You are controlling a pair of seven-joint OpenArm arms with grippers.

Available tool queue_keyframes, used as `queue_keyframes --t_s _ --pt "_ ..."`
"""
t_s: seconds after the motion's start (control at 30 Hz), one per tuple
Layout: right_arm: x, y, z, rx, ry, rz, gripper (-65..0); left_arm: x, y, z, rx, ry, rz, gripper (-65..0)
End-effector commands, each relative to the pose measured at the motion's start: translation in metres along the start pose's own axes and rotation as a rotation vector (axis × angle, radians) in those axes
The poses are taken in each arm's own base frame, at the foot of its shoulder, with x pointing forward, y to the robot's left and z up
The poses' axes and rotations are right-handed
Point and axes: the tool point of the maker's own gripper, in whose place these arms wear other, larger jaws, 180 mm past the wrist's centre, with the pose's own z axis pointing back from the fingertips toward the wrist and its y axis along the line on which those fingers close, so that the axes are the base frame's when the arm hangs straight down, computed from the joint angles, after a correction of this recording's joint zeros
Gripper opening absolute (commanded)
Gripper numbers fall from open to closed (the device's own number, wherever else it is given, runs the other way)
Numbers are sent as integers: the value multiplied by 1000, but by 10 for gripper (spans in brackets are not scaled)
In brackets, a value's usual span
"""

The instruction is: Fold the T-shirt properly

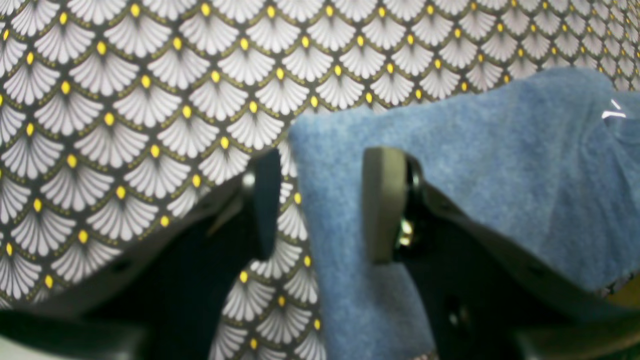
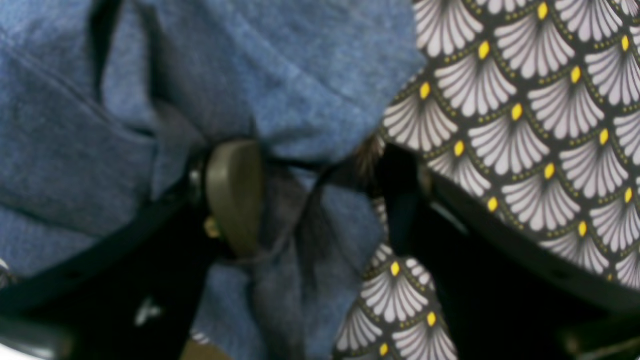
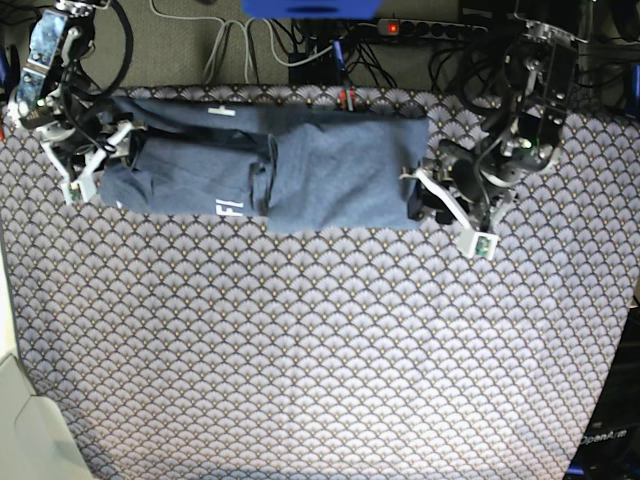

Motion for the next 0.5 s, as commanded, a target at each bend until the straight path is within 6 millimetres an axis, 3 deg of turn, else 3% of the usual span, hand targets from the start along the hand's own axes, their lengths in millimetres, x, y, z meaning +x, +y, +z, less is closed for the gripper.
queue_keyframes --t_s 0.0,0.2,0.33,0.47 --pt "1 2 1 11 -2 0 -325 14 -2 3 -8 -44 -16 -387" --pt "3 2 0 11 -5 0 -485 12 0 2 -5 -36 -16 -387" --pt "4 2 0 11 -6 3 -650 12 0 2 -5 -36 -16 -387" --pt "8 0 2 4 -19 6 -650 11 0 3 -6 -36 -15 -387"
